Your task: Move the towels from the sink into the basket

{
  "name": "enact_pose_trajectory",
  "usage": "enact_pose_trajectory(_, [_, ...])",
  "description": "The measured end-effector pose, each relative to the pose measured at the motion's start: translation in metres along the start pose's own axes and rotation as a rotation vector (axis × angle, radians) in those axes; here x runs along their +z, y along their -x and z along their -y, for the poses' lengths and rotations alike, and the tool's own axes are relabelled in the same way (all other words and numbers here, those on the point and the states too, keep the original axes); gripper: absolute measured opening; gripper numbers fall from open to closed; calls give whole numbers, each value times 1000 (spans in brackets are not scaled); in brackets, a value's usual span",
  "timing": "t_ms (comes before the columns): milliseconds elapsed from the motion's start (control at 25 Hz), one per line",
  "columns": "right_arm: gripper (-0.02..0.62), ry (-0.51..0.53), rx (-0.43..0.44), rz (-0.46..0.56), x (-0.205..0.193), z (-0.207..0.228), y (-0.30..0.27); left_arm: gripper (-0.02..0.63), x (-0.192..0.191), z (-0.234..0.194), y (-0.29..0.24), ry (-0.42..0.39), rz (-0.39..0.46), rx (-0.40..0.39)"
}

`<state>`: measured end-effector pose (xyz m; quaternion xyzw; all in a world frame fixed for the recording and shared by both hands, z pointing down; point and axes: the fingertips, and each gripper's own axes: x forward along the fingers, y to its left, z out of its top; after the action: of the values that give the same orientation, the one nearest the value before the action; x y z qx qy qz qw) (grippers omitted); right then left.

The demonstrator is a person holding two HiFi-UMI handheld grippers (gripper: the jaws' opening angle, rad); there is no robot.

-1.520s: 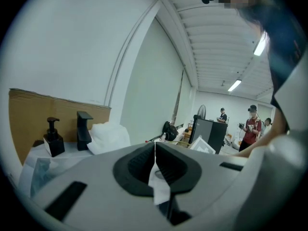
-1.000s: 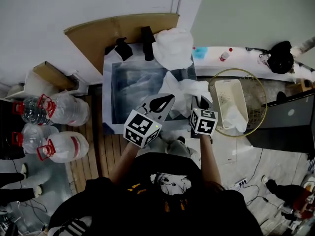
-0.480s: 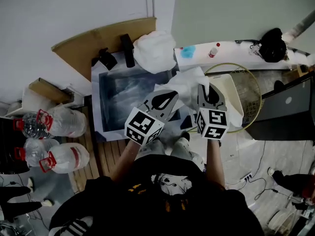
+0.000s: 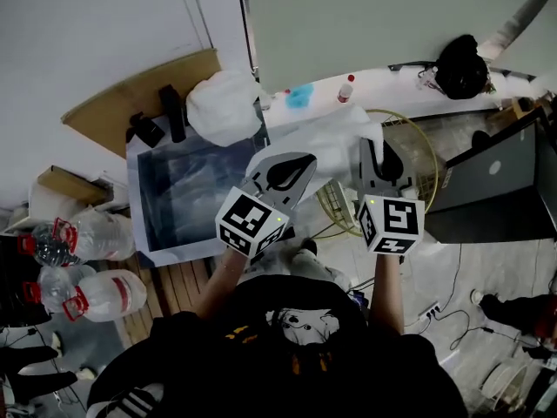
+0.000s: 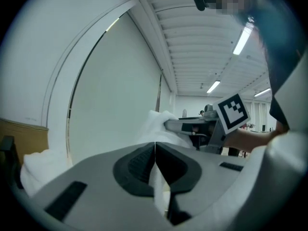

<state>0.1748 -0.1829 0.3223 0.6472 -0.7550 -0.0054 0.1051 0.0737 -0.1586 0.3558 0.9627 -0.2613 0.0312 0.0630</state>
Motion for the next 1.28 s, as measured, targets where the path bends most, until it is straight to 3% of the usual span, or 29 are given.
enact_pose_trajectory(200, [58, 87, -68, 47, 16, 73, 8, 8, 16, 26, -54, -29, 15, -36])
enact_pose_trajectory(360, [58, 155, -77, -14, -7, 117, 3, 8, 12, 41, -94, -38, -9, -64])
enact_pose_trajectory(560, [58, 134, -79, -159, -79, 162, -10, 8, -4, 53, -133, -28, -59, -99])
enact_pose_trajectory(800, [58, 28, -109, -283, -161, 211, -18, 8, -37, 59, -175, -38, -136, -134])
enact_pose_trajectory(1000, [58, -80, -59, -344, -219, 214, -35, 8, -58, 61, -201, -24, -185, -152])
enact_pose_trajectory(1280, [66, -90, -27, -523, -321, 207, -71, 8, -81, 61, -220, -10, -235, -173])
